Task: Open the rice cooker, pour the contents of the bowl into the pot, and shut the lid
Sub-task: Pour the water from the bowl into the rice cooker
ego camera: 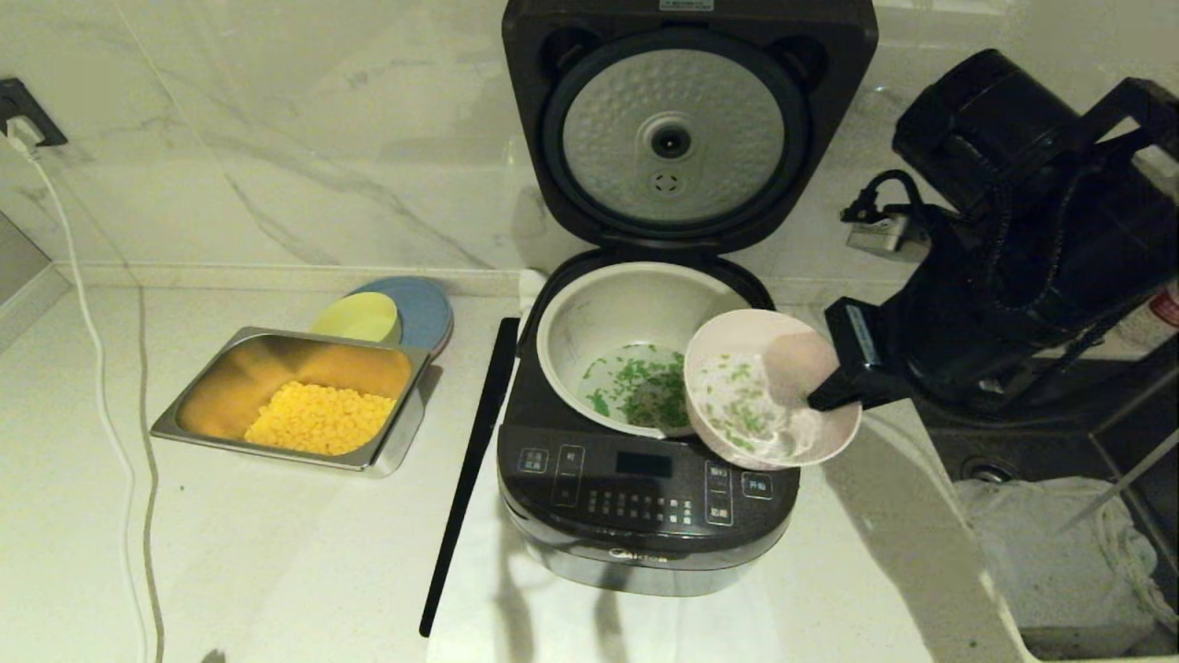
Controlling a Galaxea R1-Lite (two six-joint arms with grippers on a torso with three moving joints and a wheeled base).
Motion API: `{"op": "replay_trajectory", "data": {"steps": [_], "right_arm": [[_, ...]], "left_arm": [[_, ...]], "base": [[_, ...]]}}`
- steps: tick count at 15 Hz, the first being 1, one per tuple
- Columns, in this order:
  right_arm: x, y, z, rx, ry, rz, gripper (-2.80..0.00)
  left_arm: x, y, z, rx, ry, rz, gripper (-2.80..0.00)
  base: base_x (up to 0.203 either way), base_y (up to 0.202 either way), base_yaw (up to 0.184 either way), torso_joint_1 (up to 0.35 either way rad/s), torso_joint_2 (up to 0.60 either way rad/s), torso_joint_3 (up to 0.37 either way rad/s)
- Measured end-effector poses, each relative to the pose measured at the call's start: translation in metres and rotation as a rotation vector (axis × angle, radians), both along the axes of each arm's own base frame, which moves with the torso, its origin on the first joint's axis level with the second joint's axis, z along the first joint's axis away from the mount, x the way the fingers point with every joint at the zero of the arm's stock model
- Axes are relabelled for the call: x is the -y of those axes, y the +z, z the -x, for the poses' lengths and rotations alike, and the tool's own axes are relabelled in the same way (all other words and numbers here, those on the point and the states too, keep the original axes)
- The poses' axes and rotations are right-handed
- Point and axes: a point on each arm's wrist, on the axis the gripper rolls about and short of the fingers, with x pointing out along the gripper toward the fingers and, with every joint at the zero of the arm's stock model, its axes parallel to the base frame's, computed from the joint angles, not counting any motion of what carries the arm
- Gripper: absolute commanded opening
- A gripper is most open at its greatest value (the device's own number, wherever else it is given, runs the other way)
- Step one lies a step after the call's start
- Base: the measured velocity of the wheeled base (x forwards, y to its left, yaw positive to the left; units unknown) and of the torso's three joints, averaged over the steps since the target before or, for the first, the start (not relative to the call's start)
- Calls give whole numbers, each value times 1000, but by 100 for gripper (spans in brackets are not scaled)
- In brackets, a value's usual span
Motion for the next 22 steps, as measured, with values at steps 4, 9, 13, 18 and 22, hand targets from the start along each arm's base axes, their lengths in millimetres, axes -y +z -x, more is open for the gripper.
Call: {"op": "replay_trajectory", "data": {"steps": [4, 9, 13, 18, 22], "right_arm": [[-29, -9, -11, 55, 43, -19, -280], [-57, -25, -21, 90, 61, -3, -280], [-75, -38, -30, 116, 63, 12, -280], [-85, -44, -37, 136, 72, -5, -280], [-89, -47, -42, 224, -4, 52, -280]], "left_arm": [[0, 0, 0, 0, 0, 0, -280], [0, 0, 0, 0, 0, 0, -280], [0, 0, 0, 0, 0, 0, -280], [0, 0, 0, 0, 0, 0, -280], [0, 0, 0, 0, 0, 0, -280]], "base": [[0, 0, 0, 0, 0, 0], [0, 0, 0, 0, 0, 0], [0, 0, 0, 0, 0, 0], [0, 0, 0, 0, 0, 0], [0, 0, 0, 0, 0, 0]]}}
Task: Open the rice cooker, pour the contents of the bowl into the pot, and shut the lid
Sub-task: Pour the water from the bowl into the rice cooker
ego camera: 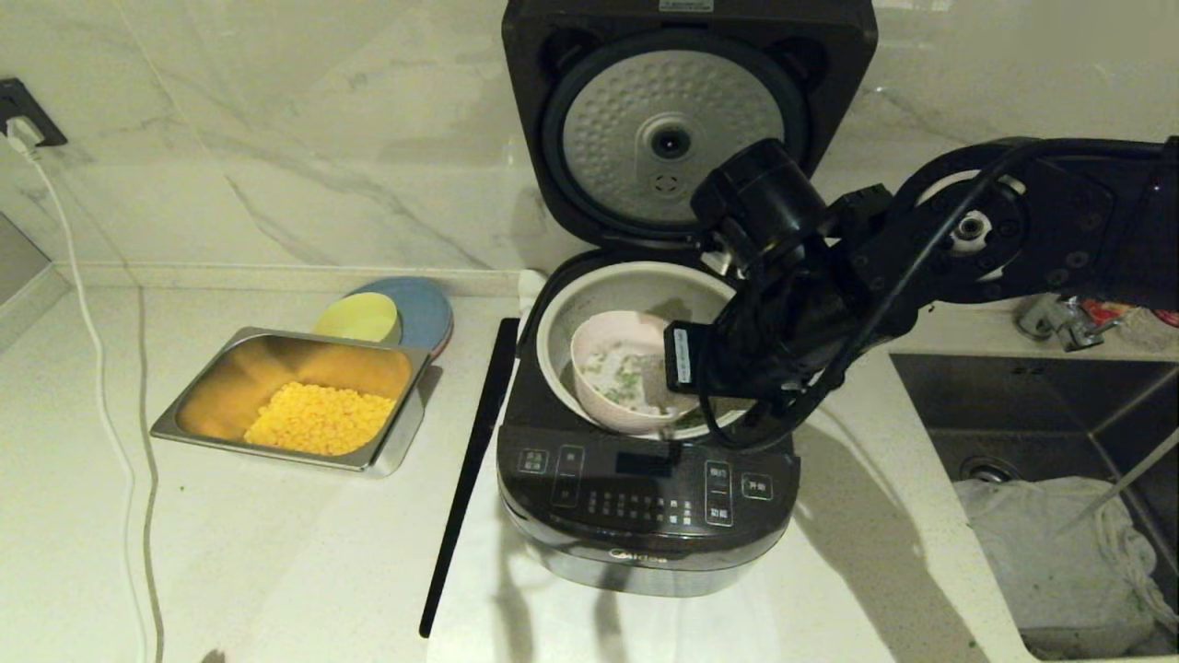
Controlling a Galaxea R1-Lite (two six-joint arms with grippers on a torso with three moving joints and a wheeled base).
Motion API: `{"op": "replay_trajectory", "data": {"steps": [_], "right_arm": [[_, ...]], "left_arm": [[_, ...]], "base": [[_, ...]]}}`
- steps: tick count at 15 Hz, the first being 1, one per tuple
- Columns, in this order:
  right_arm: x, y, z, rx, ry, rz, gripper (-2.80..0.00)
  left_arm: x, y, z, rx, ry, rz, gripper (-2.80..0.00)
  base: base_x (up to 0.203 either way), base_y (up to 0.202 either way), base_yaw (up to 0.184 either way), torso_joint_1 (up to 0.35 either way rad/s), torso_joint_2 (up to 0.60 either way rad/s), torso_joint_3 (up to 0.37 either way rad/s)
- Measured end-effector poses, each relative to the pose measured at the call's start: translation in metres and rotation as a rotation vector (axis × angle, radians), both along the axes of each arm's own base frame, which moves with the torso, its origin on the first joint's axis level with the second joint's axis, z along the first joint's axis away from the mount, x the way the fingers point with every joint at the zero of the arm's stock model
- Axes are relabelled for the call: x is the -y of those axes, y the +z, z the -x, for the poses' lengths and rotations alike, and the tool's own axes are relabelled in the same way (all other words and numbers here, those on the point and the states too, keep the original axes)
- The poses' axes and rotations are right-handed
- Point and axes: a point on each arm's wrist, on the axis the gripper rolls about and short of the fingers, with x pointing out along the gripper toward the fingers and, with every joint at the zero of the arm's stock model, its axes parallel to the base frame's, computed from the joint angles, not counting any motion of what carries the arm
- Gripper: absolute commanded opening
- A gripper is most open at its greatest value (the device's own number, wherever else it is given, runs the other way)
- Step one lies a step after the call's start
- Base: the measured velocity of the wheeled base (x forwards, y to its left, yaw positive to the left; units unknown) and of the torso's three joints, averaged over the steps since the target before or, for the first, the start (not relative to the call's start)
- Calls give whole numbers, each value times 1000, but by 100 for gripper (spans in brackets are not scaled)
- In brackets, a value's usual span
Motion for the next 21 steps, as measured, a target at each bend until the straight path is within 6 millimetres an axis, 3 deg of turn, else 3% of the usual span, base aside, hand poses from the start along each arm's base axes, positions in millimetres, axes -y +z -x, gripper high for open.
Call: {"op": "replay_trajectory", "data": {"steps": [14, 21], "right_arm": [[-4, 19, 11, 290, -226, 143, -280], [-17, -3, 7, 531, -266, 268, -280]], "left_arm": [[0, 0, 0, 0, 0, 0, -280], [0, 0, 0, 0, 0, 0, -280]], "base": [[0, 0, 0, 0, 0, 0], [0, 0, 0, 0, 0, 0]]}}
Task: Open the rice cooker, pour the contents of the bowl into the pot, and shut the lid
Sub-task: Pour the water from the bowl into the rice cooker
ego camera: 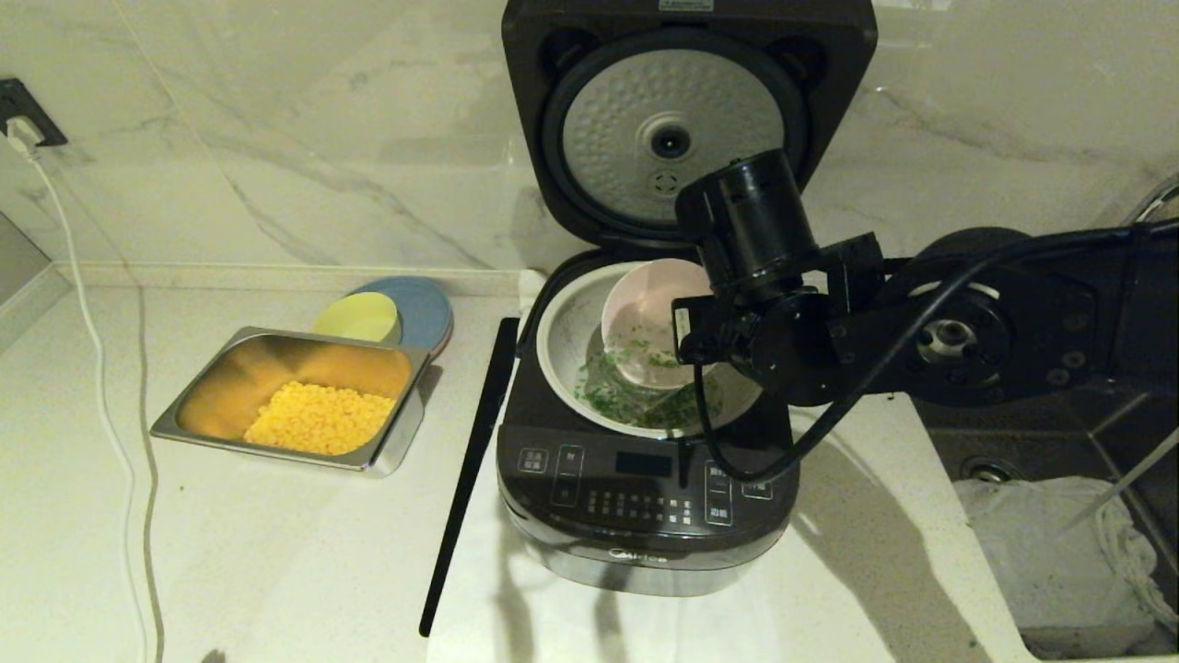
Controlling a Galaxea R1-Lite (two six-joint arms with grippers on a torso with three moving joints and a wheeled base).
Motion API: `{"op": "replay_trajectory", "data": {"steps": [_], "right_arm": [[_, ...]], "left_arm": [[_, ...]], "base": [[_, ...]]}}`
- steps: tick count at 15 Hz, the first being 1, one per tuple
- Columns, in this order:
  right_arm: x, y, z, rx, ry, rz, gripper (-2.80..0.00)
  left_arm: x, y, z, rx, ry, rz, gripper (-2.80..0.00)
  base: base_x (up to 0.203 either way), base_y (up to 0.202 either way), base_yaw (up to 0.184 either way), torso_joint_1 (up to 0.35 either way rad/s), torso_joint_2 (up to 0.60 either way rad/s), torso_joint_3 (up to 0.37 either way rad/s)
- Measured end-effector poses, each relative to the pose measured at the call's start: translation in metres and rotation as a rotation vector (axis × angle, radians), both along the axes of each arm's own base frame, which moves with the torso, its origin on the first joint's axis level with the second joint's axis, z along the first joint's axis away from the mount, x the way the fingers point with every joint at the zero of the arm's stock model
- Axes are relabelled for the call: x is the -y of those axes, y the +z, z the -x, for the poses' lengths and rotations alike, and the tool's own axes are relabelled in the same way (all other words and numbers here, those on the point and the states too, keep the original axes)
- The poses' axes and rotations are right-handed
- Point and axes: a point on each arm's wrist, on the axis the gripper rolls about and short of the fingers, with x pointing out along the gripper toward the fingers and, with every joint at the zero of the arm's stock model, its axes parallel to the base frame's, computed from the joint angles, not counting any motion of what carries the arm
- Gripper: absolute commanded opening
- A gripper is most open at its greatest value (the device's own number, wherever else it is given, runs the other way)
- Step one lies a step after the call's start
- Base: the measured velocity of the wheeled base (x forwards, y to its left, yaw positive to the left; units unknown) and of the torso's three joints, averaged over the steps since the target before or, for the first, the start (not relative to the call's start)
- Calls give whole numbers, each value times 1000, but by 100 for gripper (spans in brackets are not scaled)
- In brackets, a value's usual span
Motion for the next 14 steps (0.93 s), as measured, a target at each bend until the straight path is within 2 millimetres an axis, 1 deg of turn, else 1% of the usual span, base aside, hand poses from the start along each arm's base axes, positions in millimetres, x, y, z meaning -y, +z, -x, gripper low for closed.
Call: {"op": "replay_trajectory", "data": {"steps": [2, 6, 10, 12, 14], "right_arm": [[-1, -2, 2, 80, 3, 19, -280], [-3, -2, 9, 256, 23, 42, -280], [-4, 0, 12, 451, 15, 44, -280], [-4, 2, 12, 517, 0, 24, -280], [-5, 1, 12, 548, -5, 21, -280]], "left_arm": [[0, 0, 0, 0, 0, 0, -280], [0, 0, 0, 0, 0, 0, -280], [0, 0, 0, 0, 0, 0, -280], [0, 0, 0, 0, 0, 0, -280], [0, 0, 0, 0, 0, 0, -280]], "base": [[0, 0, 0, 0, 0, 0], [0, 0, 0, 0, 0, 0], [0, 0, 0, 0, 0, 0], [0, 0, 0, 0, 0, 0], [0, 0, 0, 0, 0, 0]]}}
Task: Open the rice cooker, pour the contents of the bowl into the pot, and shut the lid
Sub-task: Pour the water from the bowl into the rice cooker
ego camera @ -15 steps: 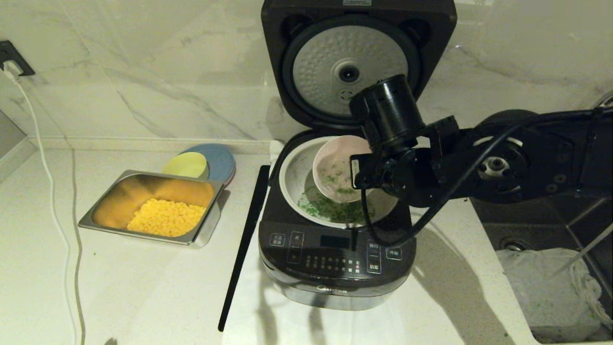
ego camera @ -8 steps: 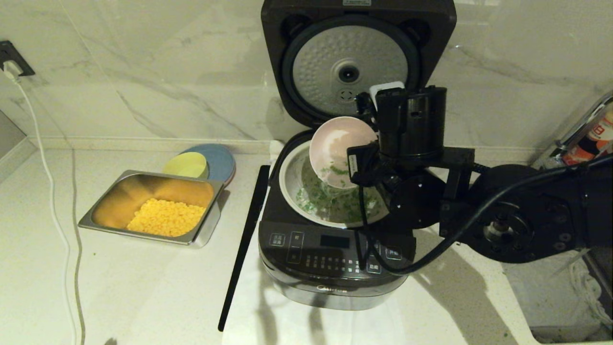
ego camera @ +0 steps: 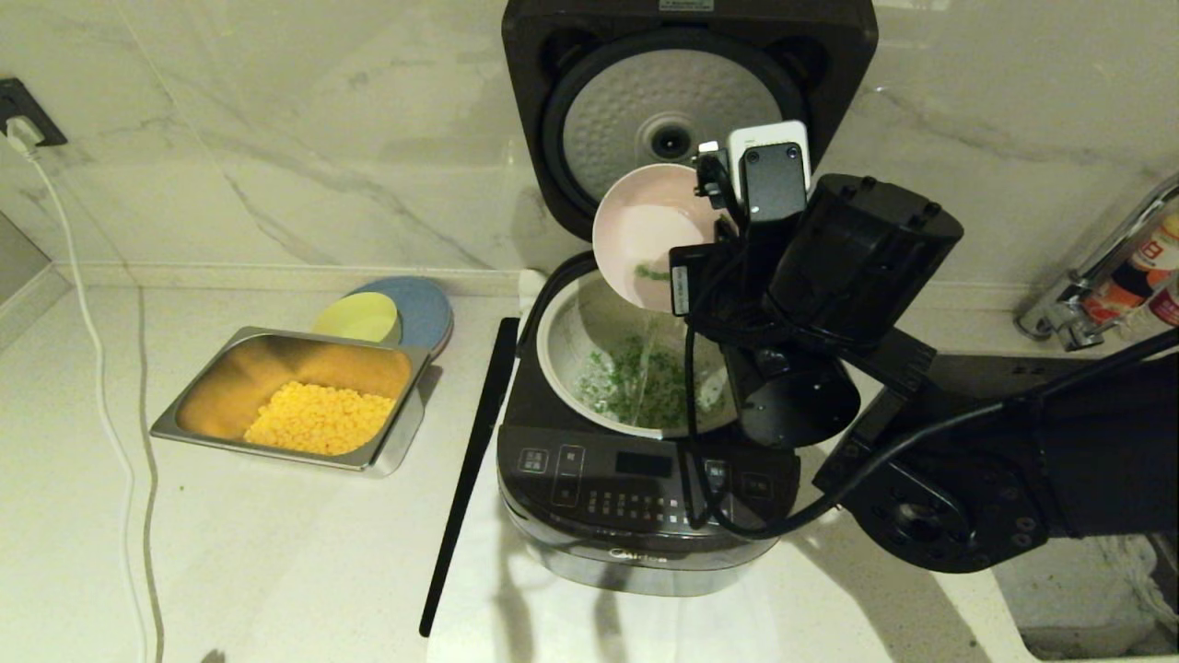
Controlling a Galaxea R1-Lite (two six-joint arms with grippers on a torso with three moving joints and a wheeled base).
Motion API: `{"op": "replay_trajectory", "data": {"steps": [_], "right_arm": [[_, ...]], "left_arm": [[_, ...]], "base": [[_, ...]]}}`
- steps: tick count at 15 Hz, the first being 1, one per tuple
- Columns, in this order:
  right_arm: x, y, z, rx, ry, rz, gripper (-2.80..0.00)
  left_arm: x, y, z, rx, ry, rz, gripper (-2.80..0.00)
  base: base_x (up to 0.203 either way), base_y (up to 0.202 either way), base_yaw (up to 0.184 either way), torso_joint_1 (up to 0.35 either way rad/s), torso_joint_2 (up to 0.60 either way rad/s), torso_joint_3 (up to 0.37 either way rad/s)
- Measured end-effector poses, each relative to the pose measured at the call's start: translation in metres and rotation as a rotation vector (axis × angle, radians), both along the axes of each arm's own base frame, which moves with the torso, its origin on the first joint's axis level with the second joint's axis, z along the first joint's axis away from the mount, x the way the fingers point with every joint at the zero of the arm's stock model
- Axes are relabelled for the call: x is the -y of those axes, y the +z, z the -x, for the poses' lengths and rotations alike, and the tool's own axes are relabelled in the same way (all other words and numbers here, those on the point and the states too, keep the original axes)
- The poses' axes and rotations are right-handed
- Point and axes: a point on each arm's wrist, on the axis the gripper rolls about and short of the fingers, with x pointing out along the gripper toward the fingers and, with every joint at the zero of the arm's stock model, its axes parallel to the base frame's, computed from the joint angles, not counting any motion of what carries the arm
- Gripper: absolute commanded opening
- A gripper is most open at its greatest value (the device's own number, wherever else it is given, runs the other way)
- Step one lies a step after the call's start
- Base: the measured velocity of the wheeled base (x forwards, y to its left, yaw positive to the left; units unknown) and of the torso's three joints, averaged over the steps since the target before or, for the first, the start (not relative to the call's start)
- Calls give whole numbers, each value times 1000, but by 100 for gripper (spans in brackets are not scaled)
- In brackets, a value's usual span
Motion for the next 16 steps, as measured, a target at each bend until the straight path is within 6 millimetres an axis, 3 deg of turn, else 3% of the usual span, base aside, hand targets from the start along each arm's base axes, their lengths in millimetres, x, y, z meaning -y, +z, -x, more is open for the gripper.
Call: {"op": "replay_trajectory", "data": {"steps": [16], "right_arm": [[-15, -26, 5, 185, -2, 40, -280]], "left_arm": [[0, 0, 0, 0, 0, 0, -280]], "base": [[0, 0, 0, 0, 0, 0]]}}
